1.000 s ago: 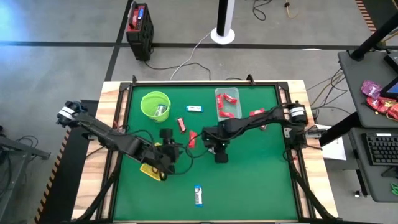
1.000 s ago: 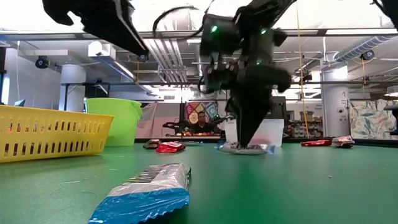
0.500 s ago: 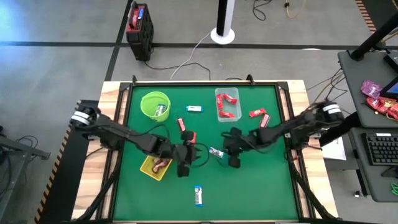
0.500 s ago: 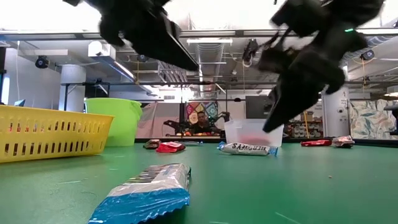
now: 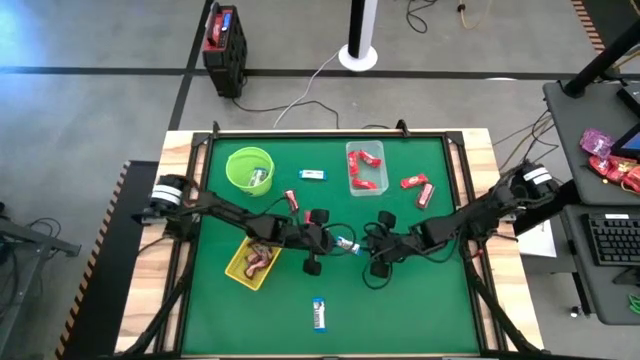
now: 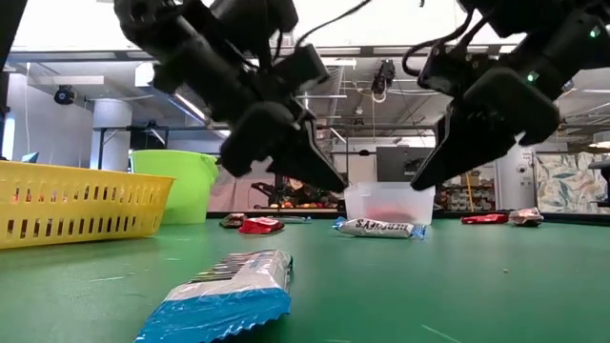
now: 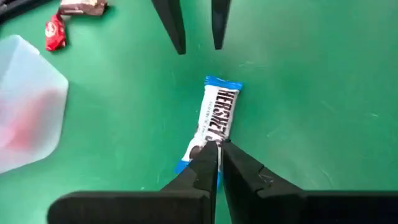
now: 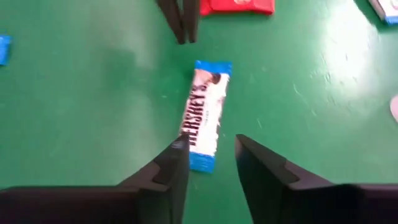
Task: Sort candy by brand, put in halloween buckets
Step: Put the white chocolate into the green bucket
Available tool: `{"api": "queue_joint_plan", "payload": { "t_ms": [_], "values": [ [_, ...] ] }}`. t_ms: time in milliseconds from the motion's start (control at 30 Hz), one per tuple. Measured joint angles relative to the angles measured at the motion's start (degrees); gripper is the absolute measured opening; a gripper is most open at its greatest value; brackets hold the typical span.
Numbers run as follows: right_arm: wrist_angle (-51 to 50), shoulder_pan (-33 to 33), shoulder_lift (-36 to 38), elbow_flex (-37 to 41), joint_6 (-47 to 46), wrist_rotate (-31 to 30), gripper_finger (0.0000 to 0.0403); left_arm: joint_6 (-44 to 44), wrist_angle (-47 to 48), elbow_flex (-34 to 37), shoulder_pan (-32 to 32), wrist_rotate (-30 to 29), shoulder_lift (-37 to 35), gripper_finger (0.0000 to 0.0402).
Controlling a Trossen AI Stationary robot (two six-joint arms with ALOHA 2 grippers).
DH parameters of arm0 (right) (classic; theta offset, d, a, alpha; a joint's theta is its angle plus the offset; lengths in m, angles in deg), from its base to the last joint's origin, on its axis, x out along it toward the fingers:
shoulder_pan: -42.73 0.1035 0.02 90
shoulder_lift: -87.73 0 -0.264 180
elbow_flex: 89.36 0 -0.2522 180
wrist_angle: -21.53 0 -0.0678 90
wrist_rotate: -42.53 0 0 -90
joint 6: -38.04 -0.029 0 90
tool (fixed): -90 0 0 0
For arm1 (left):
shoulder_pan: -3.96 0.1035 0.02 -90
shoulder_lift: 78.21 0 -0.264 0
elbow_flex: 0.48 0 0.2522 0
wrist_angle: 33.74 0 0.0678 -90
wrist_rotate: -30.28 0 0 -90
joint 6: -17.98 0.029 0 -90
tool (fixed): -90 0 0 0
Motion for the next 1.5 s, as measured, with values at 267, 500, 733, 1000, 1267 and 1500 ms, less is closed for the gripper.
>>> {"api": "queue_joint_plan", "payload": {
  "t_ms": [267, 500, 733, 1000, 1267, 1500],
  "values": [
    [7.1, 0.26, -5.84, 0.17, -1.38, -1.48, 0.02, -0.51, -3.81, 0.0, 2.26, 2.76, 3.84, 0.0001],
    [13.07, 0.26, -13.48, 0.2, -1.73, -3.81, 0.0234, -1.55, -3.65, 0.0, 3.42, 5.22, 5.42, 0.0],
    [17.28, 0.26, -16.84, 0.04, -2.23, -4.92, 0.022, -3.35, -4.7, -0.17, 3.61, 5.77, 8.05, 0.0],
    [20.37, 0.24, -17.05, 0.09, 1.36, -4.86, 0.0175, -3.62, -4.79, -0.17, 3.63, 6.17, 8.29, 0.0],
    [20.5, 0.24, -17.37, 0.13, 1.51, -5.93, 0.0114, -3.64, -5.14, -0.11, 3.61, 6.37, 8.36, 0.0],
    [20.47, 0.22, -17.26, 0.17, 2.86, -6.01, 0.0085, -4.71, -5.18, -0.02, 3.61, 6.52, 7.87, 0.0]
  ]
}}
